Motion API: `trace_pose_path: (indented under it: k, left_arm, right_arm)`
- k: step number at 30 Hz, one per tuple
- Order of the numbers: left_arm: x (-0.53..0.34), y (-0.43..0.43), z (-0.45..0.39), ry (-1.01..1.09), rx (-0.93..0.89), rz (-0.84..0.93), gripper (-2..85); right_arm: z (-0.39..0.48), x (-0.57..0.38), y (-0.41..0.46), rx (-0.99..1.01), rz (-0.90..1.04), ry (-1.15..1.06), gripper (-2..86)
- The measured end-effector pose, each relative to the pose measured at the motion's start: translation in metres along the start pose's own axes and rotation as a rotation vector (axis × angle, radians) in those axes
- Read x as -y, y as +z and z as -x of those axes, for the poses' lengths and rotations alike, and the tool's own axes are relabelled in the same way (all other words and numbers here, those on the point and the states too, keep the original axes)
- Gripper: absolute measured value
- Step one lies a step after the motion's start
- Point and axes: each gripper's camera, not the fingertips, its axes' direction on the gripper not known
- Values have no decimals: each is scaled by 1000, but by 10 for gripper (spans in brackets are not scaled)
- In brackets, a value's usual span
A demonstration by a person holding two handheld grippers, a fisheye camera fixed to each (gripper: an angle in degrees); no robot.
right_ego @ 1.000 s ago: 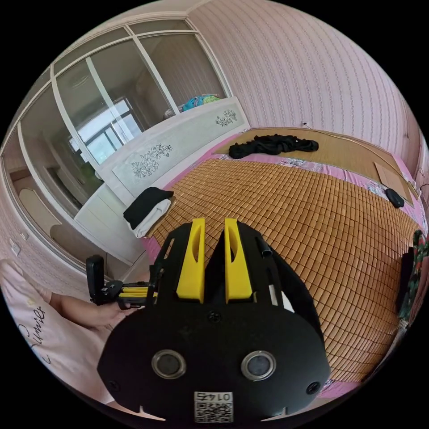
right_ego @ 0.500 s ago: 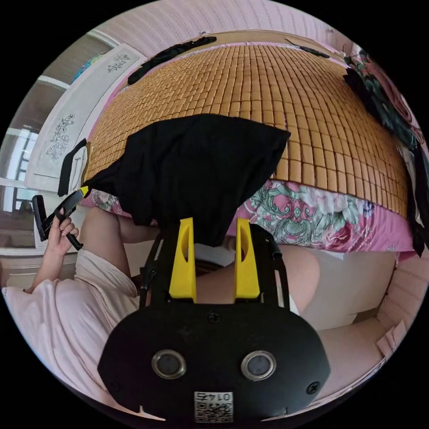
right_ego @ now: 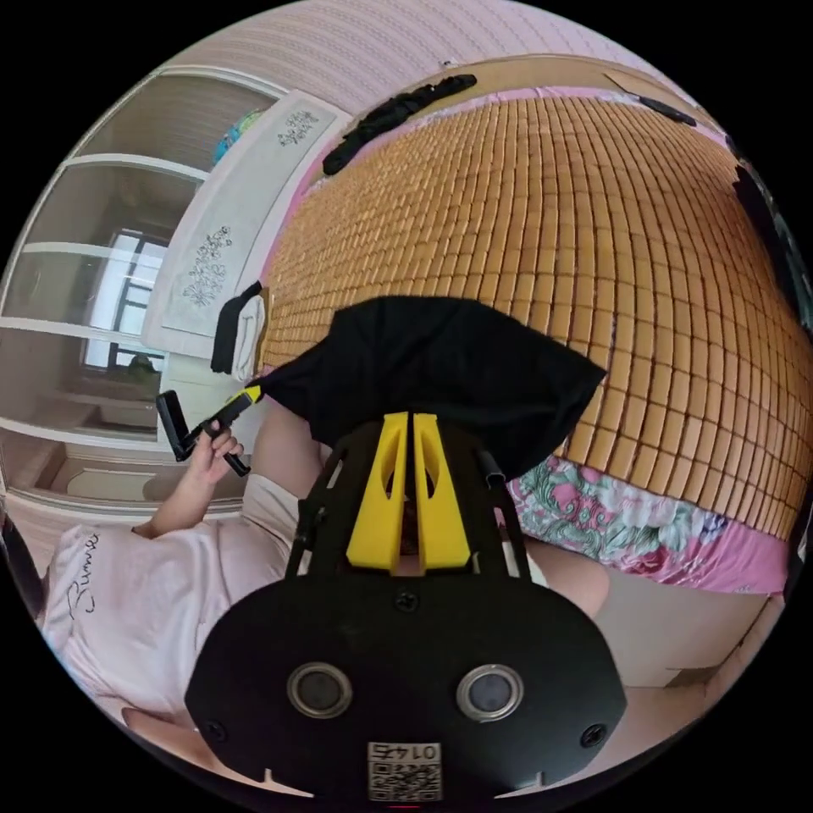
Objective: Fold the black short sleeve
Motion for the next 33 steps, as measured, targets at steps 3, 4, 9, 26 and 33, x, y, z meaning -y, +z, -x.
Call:
trace_pose_path:
  k: [3,4,9,26,33]
  left_arm:
    - [9,-11,2,-12,-25,-56,-9]
    - [11,-12,3,-8,-20,-60,-9]
    - [11,-8,14,-26,33,-26,-9]
    - [8,-13,28,-28,32,11,-9]
    - [34,-39,18,10,-12,-106,-9]
  right_arm:
    - [-1,28,-46,10,-337,-39,24]
    - [0,29,-51,-9,-404,-56,30]
    - [-17,20,-11,-131,-257,-40,85]
    - [-78,18,104,-171,280,91,17]
    - [-82,62,-5,-85,-10,-12,9]
